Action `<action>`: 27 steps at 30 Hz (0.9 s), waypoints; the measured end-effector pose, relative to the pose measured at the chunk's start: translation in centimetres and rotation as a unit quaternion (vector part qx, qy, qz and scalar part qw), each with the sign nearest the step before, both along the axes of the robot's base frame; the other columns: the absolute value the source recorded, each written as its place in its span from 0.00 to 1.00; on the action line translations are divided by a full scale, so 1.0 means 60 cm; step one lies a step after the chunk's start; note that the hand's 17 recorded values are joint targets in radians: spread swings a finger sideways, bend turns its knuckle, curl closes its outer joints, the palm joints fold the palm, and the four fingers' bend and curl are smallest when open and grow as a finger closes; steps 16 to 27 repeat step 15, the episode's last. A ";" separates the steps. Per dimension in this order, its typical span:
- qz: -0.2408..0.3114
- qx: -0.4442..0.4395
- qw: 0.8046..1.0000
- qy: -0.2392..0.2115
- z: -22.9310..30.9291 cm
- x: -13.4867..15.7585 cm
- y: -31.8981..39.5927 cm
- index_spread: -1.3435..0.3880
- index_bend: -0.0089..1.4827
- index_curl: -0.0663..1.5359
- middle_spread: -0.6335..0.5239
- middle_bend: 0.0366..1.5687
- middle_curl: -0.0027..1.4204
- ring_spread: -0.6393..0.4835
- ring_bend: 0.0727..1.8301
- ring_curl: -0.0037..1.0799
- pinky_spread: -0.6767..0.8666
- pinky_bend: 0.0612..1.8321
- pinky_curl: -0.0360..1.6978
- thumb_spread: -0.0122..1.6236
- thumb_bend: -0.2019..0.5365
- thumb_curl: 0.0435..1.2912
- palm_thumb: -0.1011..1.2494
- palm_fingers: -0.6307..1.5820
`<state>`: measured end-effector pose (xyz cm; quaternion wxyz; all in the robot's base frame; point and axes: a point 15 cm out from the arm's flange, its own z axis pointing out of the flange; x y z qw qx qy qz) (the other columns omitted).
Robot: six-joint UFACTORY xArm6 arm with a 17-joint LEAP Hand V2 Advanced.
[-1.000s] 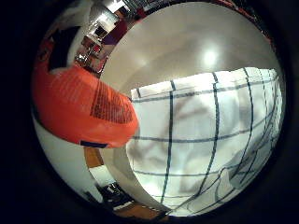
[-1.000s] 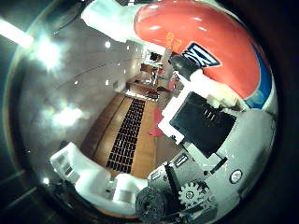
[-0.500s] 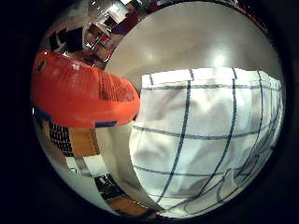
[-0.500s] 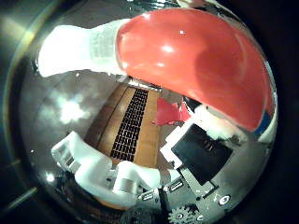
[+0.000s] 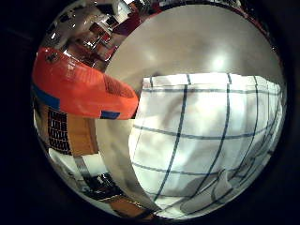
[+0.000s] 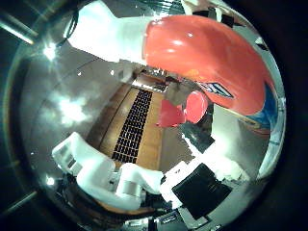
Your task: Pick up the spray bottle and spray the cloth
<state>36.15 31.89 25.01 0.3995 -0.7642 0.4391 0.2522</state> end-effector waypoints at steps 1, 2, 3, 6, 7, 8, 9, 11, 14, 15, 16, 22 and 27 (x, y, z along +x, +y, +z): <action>-0.003 -0.002 1.000 -0.002 0.001 0.003 -0.006 0.54 0.16 0.31 0.53 0.24 0.29 0.54 0.33 0.38 0.64 0.26 0.38 0.64 0.24 0.38 0.65 0.35; -0.005 -0.002 1.000 -0.005 0.004 0.006 -0.011 0.54 0.16 0.31 0.53 0.23 0.29 0.55 0.32 0.37 0.65 0.26 0.37 0.64 0.24 0.38 0.65 0.36; -0.008 -0.003 1.000 -0.007 0.008 0.009 -0.016 0.54 0.15 0.31 0.54 0.22 0.28 0.56 0.31 0.36 0.67 0.25 0.36 0.64 0.24 0.37 0.65 0.36; -0.016 -0.003 1.000 -0.014 0.017 0.015 -0.029 0.55 0.13 0.29 0.54 0.20 0.28 0.58 0.29 0.34 0.68 0.23 0.34 0.64 0.24 0.37 0.65 0.38; -0.017 -0.002 1.000 -0.017 0.021 0.016 -0.031 0.55 0.13 0.29 0.54 0.19 0.27 0.58 0.28 0.34 0.68 0.23 0.33 0.64 0.24 0.36 0.65 0.38; -0.017 -0.002 1.000 -0.019 0.024 0.016 -0.033 0.55 0.13 0.29 0.54 0.19 0.27 0.58 0.28 0.34 0.69 0.23 0.33 0.64 0.24 0.36 0.65 0.38; -0.018 -0.001 1.000 -0.021 0.027 0.017 -0.034 0.55 0.13 0.28 0.54 0.18 0.27 0.58 0.28 0.33 0.69 0.23 0.32 0.64 0.24 0.36 0.65 0.39; -0.019 0.000 1.000 -0.025 0.034 0.017 -0.036 0.55 0.13 0.28 0.54 0.18 0.27 0.58 0.27 0.33 0.69 0.22 0.31 0.64 0.24 0.36 0.65 0.39; -0.021 0.001 0.999 -0.027 0.037 0.019 -0.038 0.55 0.12 0.27 0.54 0.17 0.27 0.58 0.26 0.32 0.69 0.22 0.30 0.64 0.24 0.36 0.65 0.40; -0.021 0.001 0.999 -0.027 0.037 0.020 -0.040 0.55 0.12 0.27 0.54 0.16 0.27 0.58 0.26 0.32 0.69 0.22 0.29 0.64 0.24 0.35 0.65 0.40; -0.021 0.001 0.999 -0.027 0.037 0.020 -0.040 0.55 0.12 0.27 0.54 0.16 0.27 0.58 0.26 0.32 0.69 0.22 0.29 0.64 0.24 0.35 0.65 0.40; -0.021 0.001 0.999 -0.027 0.037 0.020 -0.040 0.55 0.12 0.27 0.54 0.16 0.27 0.58 0.26 0.32 0.69 0.22 0.29 0.64 0.24 0.35 0.65 0.40; -0.021 0.001 0.999 -0.027 0.037 0.020 -0.040 0.55 0.12 0.27 0.54 0.16 0.27 0.58 0.26 0.32 0.69 0.22 0.29 0.64 0.24 0.35 0.65 0.40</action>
